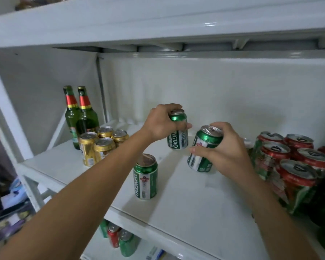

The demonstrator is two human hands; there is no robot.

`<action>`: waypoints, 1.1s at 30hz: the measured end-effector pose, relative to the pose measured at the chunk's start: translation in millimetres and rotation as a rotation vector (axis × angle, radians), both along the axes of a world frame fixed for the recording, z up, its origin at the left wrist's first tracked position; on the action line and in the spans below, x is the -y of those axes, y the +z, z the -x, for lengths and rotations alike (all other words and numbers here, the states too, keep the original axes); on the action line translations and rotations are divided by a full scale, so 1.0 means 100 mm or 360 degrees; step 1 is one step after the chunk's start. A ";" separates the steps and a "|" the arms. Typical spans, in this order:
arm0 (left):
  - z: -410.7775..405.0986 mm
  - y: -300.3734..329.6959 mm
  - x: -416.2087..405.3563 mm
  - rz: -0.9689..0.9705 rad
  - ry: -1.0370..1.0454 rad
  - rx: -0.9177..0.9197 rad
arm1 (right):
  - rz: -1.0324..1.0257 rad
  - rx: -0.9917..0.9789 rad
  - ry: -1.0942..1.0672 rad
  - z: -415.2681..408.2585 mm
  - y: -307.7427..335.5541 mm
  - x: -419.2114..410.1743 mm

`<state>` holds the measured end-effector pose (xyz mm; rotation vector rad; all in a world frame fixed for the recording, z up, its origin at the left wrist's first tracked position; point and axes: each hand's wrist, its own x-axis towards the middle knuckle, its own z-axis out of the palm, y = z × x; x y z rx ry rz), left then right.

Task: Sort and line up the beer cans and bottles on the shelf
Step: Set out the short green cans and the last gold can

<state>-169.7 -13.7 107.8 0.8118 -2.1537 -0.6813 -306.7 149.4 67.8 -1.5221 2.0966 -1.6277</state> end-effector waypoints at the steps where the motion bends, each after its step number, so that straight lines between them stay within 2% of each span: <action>1: -0.08 0.01 0.00 0.0023 0.0033 -0.0035 | -0.0001 -0.0004 0.0017 -0.02 0.01 0.03; 5: -0.38 0.04 0.01 0.0003 0.0152 -0.0156 | -0.0007 -0.0051 0.0135 -0.08 0.05 0.15; 9: -0.66 -0.03 0.00 0.0025 0.0252 -0.0170 | 0.0094 -0.0046 0.0185 -0.19 0.10 0.25; 14: -1.21 -0.03 0.04 -0.0001 0.0347 -0.0325 | 0.0193 -0.0053 0.0214 -0.51 0.29 0.39; 19: -1.92 0.03 0.19 0.0008 0.0408 -0.0393 | 0.0250 -0.0111 0.0216 -1.00 0.47 0.52; 24: -2.66 0.09 0.38 0.0090 0.0394 -0.0278 | 0.0276 -0.0199 0.0205 -1.66 0.55 0.68; 33: -3.56 -0.08 0.85 0.0034 0.0290 -0.0297 | 0.0211 -0.0204 0.0332 -2.75 0.31 1.28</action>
